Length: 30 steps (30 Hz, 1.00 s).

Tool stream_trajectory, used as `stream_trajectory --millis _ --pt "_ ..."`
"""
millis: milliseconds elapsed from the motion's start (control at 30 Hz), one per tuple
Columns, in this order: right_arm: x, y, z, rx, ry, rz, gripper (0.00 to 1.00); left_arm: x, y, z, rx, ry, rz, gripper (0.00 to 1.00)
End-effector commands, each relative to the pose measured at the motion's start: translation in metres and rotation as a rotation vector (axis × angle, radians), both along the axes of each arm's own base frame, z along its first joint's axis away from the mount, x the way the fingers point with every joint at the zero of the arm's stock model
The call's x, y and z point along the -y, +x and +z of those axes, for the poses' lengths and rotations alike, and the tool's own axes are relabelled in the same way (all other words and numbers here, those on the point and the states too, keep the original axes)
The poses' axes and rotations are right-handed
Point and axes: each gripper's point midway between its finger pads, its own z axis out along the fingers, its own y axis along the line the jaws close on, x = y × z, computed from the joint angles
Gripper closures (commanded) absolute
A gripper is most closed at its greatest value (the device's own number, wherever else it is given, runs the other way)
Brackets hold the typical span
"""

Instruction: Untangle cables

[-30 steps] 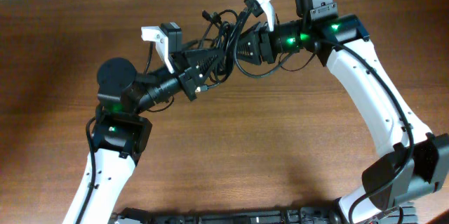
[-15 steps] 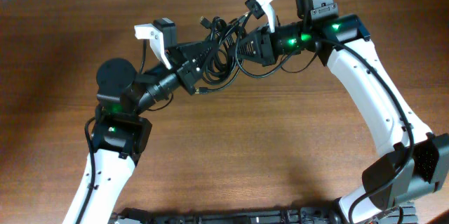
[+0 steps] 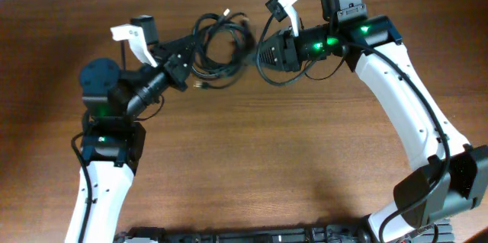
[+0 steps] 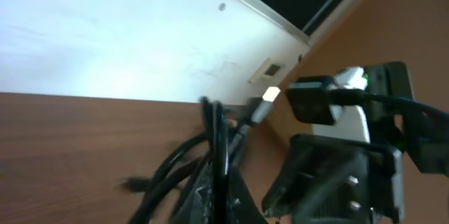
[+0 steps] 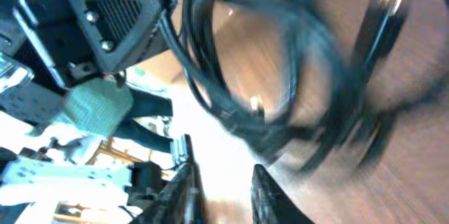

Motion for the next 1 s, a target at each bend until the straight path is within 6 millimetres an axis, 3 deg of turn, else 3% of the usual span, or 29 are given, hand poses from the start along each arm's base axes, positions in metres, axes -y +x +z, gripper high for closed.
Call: stream_trajectory --millis 0,233,433,600,667,767,967 --pt "-0.003 -0.006 0.015 0.037 0.032 0.028 0.56 0.001 -0.002 0.008 0.022 -0.001 -0.023 1.00" --pt "0.000 0.002 0.007 0.051 -0.018 -0.014 0.37 0.012 -0.014 0.010 0.052 0.015 -0.120 1.00" --pt "0.010 0.025 -0.012 0.251 -0.166 -0.072 0.34 0.027 -0.035 0.011 0.061 0.006 -0.272 1.00" --pt "0.011 0.033 -0.010 0.368 -0.180 -0.060 0.30 0.023 -0.040 0.012 0.061 0.002 -0.312 1.00" --pt "0.010 0.036 -0.007 0.389 -0.173 -0.062 0.23 0.021 -0.042 0.012 0.060 0.000 -0.320 1.00" --pt "0.004 0.028 0.003 0.392 -0.104 -0.017 0.16 0.021 -0.043 0.012 0.061 -0.001 -0.327 1.00" --pt "-0.006 0.002 0.024 0.361 0.057 0.102 0.14 0.022 -0.043 0.012 0.055 -0.005 -0.329 1.00"
